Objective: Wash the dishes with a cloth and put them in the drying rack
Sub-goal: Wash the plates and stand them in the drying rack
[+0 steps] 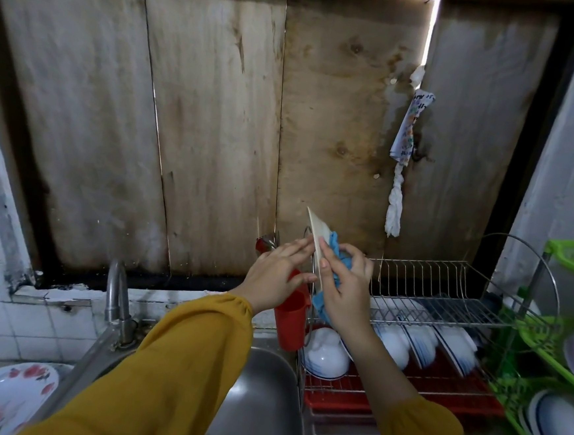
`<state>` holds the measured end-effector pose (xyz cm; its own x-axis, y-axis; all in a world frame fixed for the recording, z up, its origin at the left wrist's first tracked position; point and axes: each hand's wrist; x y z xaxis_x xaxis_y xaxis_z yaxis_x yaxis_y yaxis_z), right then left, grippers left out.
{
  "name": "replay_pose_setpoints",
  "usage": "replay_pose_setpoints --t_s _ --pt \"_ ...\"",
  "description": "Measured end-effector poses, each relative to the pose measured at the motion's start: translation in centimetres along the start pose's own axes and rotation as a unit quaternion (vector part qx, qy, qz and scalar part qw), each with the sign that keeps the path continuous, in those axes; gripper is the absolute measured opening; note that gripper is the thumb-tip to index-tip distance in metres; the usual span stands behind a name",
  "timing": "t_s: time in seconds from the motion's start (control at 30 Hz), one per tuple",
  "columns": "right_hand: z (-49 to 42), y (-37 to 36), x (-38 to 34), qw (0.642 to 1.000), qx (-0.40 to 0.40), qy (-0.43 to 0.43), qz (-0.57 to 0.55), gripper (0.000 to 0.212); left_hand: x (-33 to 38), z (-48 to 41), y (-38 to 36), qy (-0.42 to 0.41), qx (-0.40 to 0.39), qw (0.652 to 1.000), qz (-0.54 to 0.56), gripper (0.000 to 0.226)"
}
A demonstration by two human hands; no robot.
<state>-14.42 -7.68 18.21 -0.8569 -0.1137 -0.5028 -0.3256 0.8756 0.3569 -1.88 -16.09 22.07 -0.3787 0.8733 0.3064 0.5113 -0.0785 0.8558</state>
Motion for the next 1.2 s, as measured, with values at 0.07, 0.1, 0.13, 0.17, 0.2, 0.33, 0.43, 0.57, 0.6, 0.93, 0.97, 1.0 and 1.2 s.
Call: replay_pose_setpoints --t_s 0.07,0.1,0.13,0.17,0.2,0.33,0.43,0.57,0.6,0.93,0.97,1.0,1.2 --pt "0.1 0.2 -0.1 1.0 -0.014 0.001 -0.002 0.034 0.1 0.2 -0.1 -0.002 0.008 1.0 0.003 0.065" --pt "0.0 0.4 0.0 1.0 -0.022 0.005 -0.003 0.034 0.1 0.2 -0.1 -0.002 0.011 1.0 0.005 0.065" --pt "-0.2 0.6 0.0 1.0 -0.029 0.009 -0.003 0.037 0.2 0.3 -0.1 0.0 0.014 1.0 0.008 0.065" --pt "-0.3 0.9 0.1 0.999 -0.034 0.012 -0.005 0.039 0.3 0.4 -0.1 0.0 0.017 1.0 0.011 0.065" --pt "-0.5 1.1 0.1 0.999 -0.038 0.012 -0.006 0.041 0.4 0.5 -0.2 -0.002 0.024 1.0 0.013 0.065" --pt "-0.3 2.3 -0.5 0.999 0.021 0.033 0.021 0.047 0.3 1.6 -0.5 0.003 0.051 0.999 -0.001 0.064" --pt "0.6 3.0 -2.3 0.988 0.111 0.085 0.062 0.037 -0.1 3.3 -0.4 0.014 0.082 0.996 0.004 0.063" --pt "2.8 2.6 -5.7 0.984 0.12 0.128 0.029 0.031 -1.1 6.7 0.1 0.031 0.118 0.992 0.027 0.063" --pt "3.6 2.2 -6.5 0.985 0.108 0.131 0.017 0.031 -1.4 7.8 0.3 0.035 0.123 0.991 0.025 0.064" --pt "11.1 -8.7 -13.1 0.992 -0.055 0.108 -0.046 0.032 -9.1 22.8 3.7 0.16 0.148 0.974 -0.061 0.067" --pt "11.9 -10.0 -13.9 0.99 -0.082 0.1 -0.048 0.034 -10.2 24.4 4.1 0.177 0.142 0.971 -0.071 0.069" --pt "12.6 -11.4 -14.8 0.988 -0.111 0.092 -0.048 0.037 -11.3 25.9 4.6 0.195 0.134 0.968 -0.083 0.07" --pt "16.2 -20.2 -21.4 0.959 -0.249 0.124 -0.057 0.043 -19.6 34.1 7.1 0.328 0.082 0.936 -0.098 0.07"
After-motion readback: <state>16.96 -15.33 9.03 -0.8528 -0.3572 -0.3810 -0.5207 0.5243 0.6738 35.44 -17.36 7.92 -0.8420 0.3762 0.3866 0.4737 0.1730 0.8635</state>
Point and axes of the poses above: each hand's wrist, its own z-axis away from the middle knuckle, its own y-axis out of the back of the hand, x = y × z, and after that the axes turned 5 degrees about z, right-handed
